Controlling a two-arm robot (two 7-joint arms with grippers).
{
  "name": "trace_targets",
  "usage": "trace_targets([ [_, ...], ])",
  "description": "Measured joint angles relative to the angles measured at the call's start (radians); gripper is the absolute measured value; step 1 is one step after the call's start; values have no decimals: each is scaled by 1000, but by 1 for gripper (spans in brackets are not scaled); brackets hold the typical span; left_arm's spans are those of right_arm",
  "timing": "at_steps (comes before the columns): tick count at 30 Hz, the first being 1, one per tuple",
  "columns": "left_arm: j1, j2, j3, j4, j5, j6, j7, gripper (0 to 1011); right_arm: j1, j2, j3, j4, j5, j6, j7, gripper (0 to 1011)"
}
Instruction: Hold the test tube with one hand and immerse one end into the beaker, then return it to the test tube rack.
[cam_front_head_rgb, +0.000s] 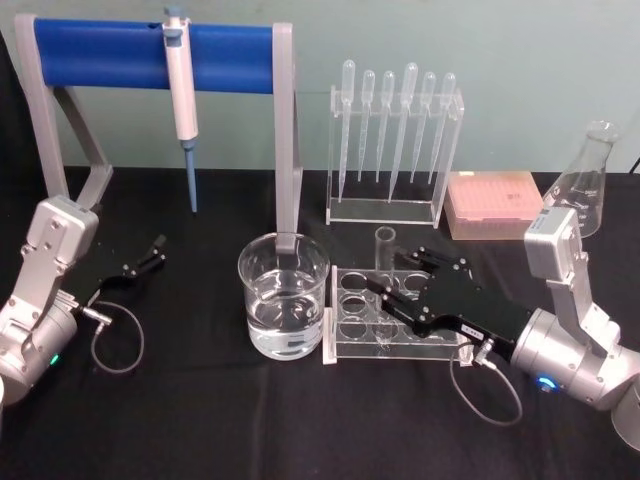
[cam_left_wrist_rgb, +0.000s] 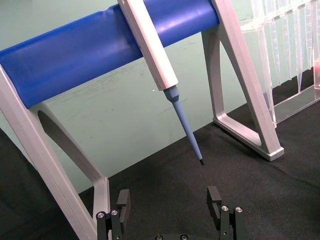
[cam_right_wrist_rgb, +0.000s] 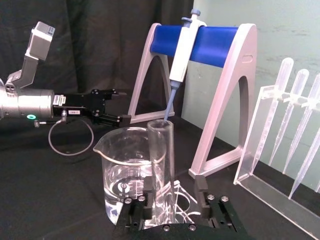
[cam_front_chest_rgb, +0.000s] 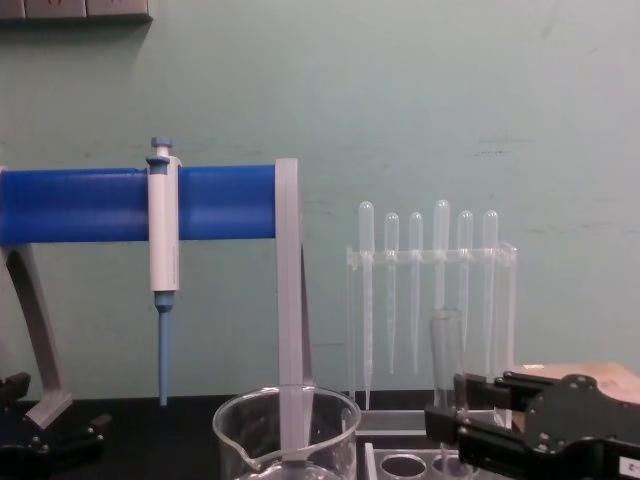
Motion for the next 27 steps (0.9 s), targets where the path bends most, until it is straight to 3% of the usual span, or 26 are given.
trace_targets([
  [4,0,0,0,0,0,0,0,1000,-24,11,9,-23,3,8,-7,603],
  [5,0,0,0,0,0,0,0,1000,-34,16,13,-34,5,10,-10,672],
  [9,0,0,0,0,0,0,0,1000,-109,52,44,-110,21,18,-31,768],
  [14,0,0,0,0,0,0,0,1000,-204,89,104,-195,33,14,-78,924],
  [17,0,0,0,0,0,0,0,1000,-236,94,137,-211,32,12,-111,986],
  [21,0,0,0,0,0,0,0,1000,-265,87,188,-209,4,15,-188,1000],
  [24,0,0,0,0,0,0,0,1000,-267,67,217,-181,-40,1,-254,1002],
  [27,0,0,0,0,0,0,0,1000,-245,30,234,-126,-114,-2,-345,1002],
])
